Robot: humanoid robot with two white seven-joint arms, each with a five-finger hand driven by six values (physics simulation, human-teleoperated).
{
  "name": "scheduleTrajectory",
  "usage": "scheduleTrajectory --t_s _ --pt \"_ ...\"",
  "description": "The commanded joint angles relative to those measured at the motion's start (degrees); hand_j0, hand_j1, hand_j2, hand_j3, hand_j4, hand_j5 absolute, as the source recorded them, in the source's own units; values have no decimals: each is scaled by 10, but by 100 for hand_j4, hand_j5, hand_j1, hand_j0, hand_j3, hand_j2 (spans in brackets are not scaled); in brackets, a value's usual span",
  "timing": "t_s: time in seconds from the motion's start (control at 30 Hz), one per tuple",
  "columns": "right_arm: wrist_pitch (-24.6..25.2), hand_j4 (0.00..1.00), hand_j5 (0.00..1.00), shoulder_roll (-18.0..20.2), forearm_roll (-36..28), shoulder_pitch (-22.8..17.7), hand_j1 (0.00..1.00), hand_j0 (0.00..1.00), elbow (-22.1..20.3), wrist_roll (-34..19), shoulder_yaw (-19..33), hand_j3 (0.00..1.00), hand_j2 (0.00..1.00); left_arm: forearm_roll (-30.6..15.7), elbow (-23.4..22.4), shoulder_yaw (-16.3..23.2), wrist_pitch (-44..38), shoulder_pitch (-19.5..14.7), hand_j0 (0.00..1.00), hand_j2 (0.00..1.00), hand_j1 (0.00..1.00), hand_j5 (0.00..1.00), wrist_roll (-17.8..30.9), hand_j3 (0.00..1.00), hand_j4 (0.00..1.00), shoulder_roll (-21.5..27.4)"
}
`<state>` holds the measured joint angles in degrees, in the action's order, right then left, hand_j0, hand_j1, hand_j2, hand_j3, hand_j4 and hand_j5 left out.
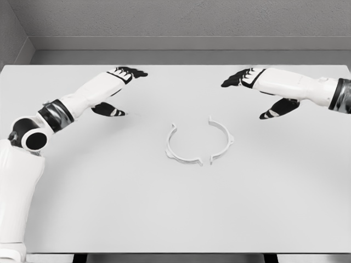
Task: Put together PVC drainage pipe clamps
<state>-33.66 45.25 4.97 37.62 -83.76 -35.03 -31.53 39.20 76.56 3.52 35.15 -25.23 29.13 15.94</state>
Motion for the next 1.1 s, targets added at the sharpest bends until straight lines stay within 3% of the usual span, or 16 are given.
scheduleTrajectory --t_s 0.0,0.13,0.2,0.33,0.47,0.53,0.67,1.07 --pt "5 100 100 -21 2 0 100 100 18 0 -18 100 100 -33 3 -5 -1 1 100 100 100 100 0 100 100 49" --pt "3 100 100 -25 14 0 100 100 44 0 -21 100 100 -54 -4 -43 -1 33 100 100 100 100 -1 100 100 78" --pt "3 100 100 -24 18 1 100 100 45 0 -21 100 100 -54 -4 -44 -1 54 100 100 100 100 -1 100 100 78" --pt "5 100 100 -32 21 2 100 100 49 0 -39 100 100 -52 -4 -43 -1 56 100 100 100 100 -1 100 100 82" --pt "3 100 100 -78 48 4 100 100 97 0 -43 100 100 -47 3 -29 -1 73 100 100 100 100 0 100 100 82" --pt "0 100 100 -95 52 6 100 100 126 0 -44 100 100 -44 6 -7 -1 72 100 100 100 100 0 100 100 81" --pt "-3 100 100 -101 56 15 100 100 153 0 -53 100 100 -46 6 -8 -1 73 100 100 100 100 0 100 100 82" --pt "-13 100 100 -139 76 23 100 100 224 0 -56 100 100 -60 -2 -45 -1 78 100 100 100 100 0 100 100 108"
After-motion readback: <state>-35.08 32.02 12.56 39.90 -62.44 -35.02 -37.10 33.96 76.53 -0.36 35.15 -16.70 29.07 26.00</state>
